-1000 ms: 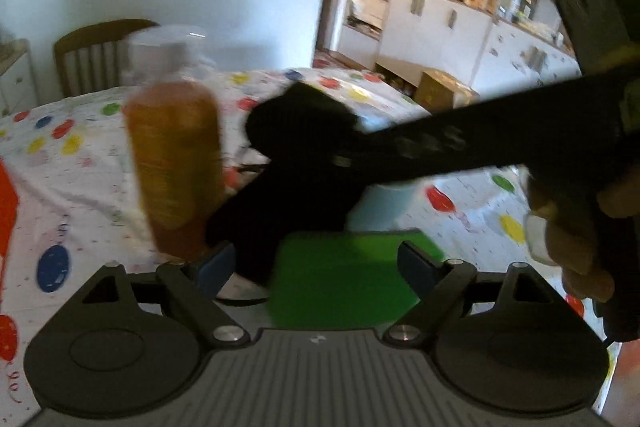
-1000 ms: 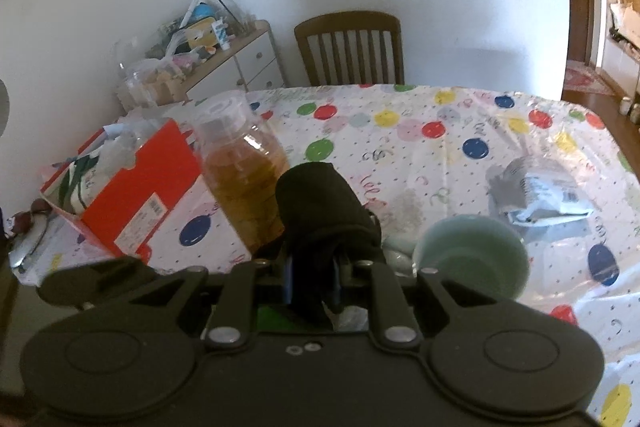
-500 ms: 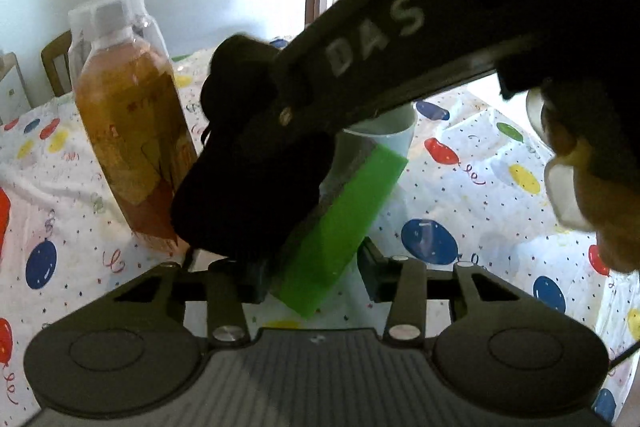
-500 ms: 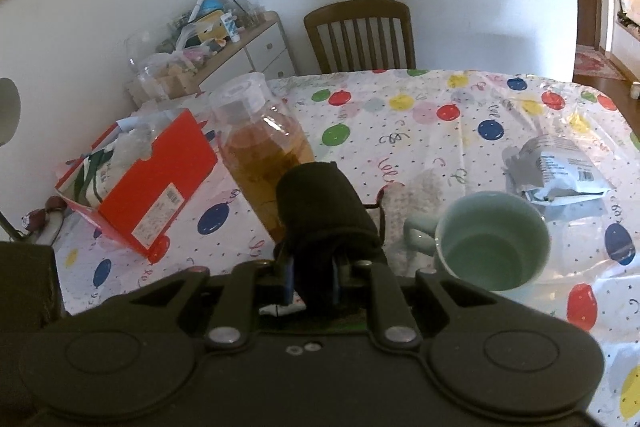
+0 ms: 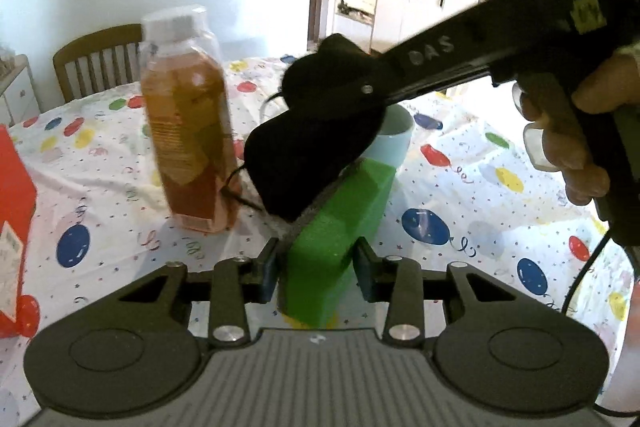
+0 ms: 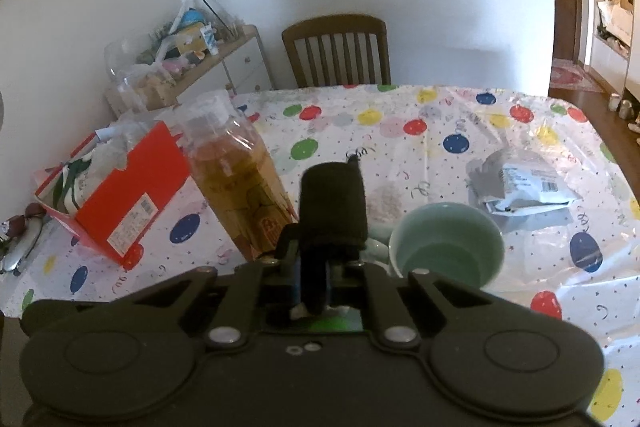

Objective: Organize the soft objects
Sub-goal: 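Grasp the green sponge with the left tool while the right tool holds the black cloth, then carry the green sponge with the left tool while the right tool carries the black cloth toward the box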

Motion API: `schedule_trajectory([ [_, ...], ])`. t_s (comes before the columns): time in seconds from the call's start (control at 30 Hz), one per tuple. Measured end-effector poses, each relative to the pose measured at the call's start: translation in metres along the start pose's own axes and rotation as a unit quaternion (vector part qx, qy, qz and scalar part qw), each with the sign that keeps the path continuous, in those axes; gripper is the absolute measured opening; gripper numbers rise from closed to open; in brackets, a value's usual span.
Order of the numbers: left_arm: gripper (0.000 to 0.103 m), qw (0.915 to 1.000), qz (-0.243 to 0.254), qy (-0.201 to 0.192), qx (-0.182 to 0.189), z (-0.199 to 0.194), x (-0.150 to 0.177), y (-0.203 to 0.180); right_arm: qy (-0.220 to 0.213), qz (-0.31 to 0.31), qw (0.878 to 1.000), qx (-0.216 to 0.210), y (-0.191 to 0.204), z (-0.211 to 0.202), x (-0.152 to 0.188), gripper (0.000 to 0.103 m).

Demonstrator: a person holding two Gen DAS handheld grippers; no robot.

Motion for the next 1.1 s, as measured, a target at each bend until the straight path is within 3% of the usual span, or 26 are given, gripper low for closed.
schedule_trajectory([
  [0.23,0.037,0.9998,0.01,-0.016,0.007,-0.029,0.006,0.009,-0.036,-0.029,0.998,0.032,0.009,-0.019,-0.013,0.007],
  [0.57,0.037,0.998,-0.051,-0.037,-0.009,-0.077,0.013,0.063,-0.056,-0.022,0.997,0.042,0.02,-0.044,-0.019,0.007],
  [0.87,0.037,0.9924,-0.092,-0.068,-0.046,-0.121,0.003,0.13,-0.055,-0.054,0.997,0.027,0.078,-0.067,-0.016,0.007],
  [1.1,0.037,0.9874,-0.104,-0.096,-0.071,-0.158,-0.008,0.181,-0.066,-0.083,0.994,-0.012,0.147,-0.068,-0.024,0.007],
])
Point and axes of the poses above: each gripper's, at about its wrist camera, not at the fingertips, and z roughly the way its jaws point, y to its left, x to its underside, the point moved 8 cm from there along z, roughly the way its jaws point, and after that the axes turned 2 degrees about -z, right-handed, at the moved point
